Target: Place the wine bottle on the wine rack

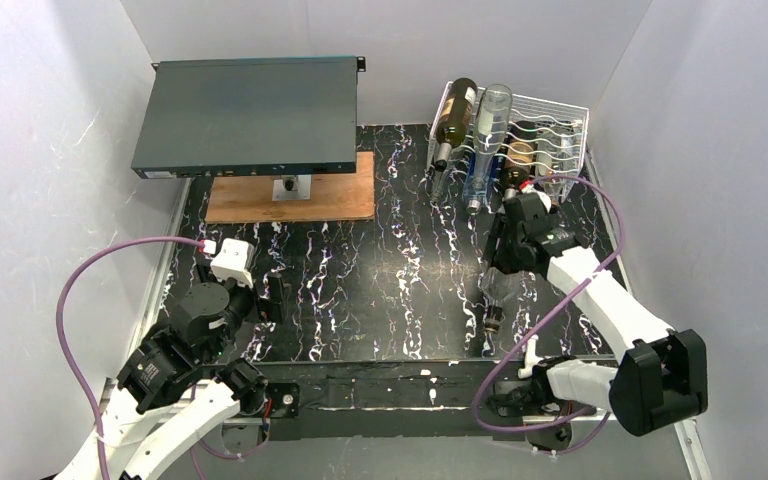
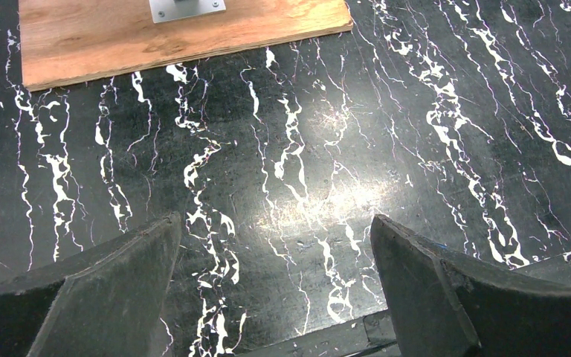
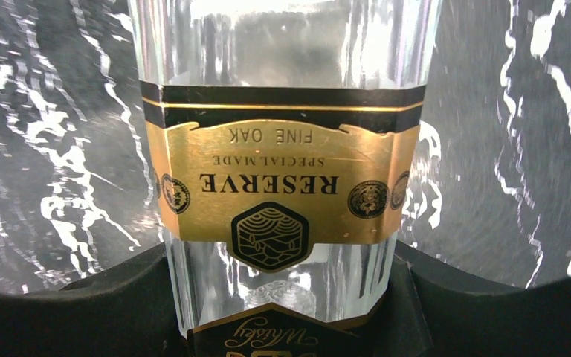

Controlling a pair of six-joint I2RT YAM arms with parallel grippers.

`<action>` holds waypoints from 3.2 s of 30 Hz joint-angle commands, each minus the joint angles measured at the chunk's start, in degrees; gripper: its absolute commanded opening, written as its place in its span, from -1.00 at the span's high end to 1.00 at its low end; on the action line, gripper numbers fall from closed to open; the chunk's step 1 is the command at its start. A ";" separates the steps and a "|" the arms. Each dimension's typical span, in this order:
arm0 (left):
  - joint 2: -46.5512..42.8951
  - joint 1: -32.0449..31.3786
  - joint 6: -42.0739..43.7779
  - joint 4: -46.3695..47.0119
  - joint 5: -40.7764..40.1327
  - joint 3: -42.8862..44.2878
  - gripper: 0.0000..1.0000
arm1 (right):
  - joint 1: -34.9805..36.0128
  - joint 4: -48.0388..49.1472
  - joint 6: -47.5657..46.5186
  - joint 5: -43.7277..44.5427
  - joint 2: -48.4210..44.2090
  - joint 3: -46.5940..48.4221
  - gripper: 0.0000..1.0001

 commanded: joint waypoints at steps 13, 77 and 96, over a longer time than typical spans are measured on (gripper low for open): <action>0.06 -0.13 0.67 0.84 -0.27 -0.64 -0.99 | -20.06 5.42 -16.01 -23.83 14.12 29.11 0.97; 7.36 -0.07 0.50 0.13 -2.46 -0.05 -0.99 | -25.94 10.38 -16.48 -25.25 67.85 88.39 -0.28; 7.41 -0.14 0.47 0.08 -2.29 0.06 -0.99 | -25.87 9.76 -17.39 -21.85 65.33 90.21 -0.94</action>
